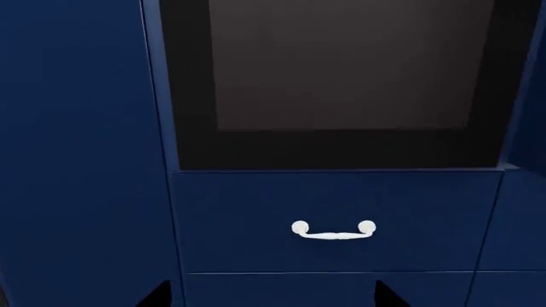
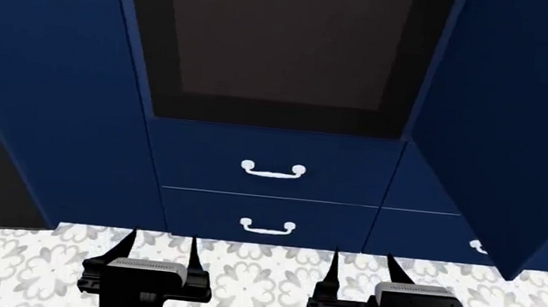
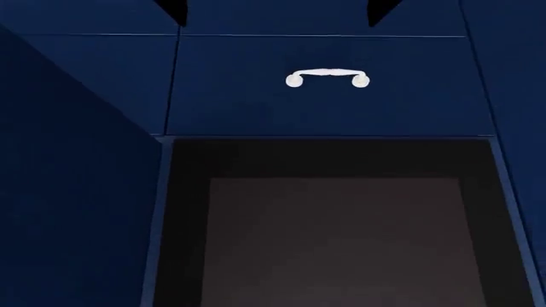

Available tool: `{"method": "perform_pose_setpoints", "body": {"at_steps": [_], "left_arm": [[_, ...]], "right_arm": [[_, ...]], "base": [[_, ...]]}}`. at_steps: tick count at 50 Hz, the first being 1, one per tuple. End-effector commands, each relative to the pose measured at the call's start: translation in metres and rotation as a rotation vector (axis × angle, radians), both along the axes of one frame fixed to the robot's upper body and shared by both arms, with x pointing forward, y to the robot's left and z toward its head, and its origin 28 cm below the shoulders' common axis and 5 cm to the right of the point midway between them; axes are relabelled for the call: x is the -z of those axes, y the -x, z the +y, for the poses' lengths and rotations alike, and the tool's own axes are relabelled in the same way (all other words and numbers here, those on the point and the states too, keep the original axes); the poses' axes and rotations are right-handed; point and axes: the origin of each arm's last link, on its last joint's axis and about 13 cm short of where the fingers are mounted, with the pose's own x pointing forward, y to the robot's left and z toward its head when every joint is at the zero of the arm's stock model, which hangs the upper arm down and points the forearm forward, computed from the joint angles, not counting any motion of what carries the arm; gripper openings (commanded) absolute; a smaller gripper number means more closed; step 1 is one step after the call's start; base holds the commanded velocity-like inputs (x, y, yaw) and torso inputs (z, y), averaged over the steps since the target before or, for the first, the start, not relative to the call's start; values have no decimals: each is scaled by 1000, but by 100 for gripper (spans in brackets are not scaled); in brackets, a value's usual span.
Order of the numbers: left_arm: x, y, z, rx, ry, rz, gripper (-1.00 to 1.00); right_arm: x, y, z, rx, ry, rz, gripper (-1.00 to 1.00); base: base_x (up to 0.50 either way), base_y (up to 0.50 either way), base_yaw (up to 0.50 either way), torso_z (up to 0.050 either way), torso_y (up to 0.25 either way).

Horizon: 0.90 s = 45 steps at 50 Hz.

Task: Pick the paprika from the counter and place it in the cabinet.

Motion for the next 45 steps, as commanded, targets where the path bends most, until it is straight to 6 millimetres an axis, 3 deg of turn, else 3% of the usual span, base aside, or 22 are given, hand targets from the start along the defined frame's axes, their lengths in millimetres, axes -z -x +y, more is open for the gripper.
{"method": "perform_pose_setpoints", "body": {"at_steps": [1,31,45], "left_arm": [[0,0,0,0,-1,1,100],[0,0,0,2,-1,0,100],[0,1,0,4,-1,-1,100]], "right_arm": [[0,0,0,0,2,0,100],[0,0,0,-4,1,-9,100],[-2,1,-2,-12,-4,-75,100]], "base": [[-500,0,0,0,0],[-495,0,0,0,0],[0,0,-38,0,0]]}}
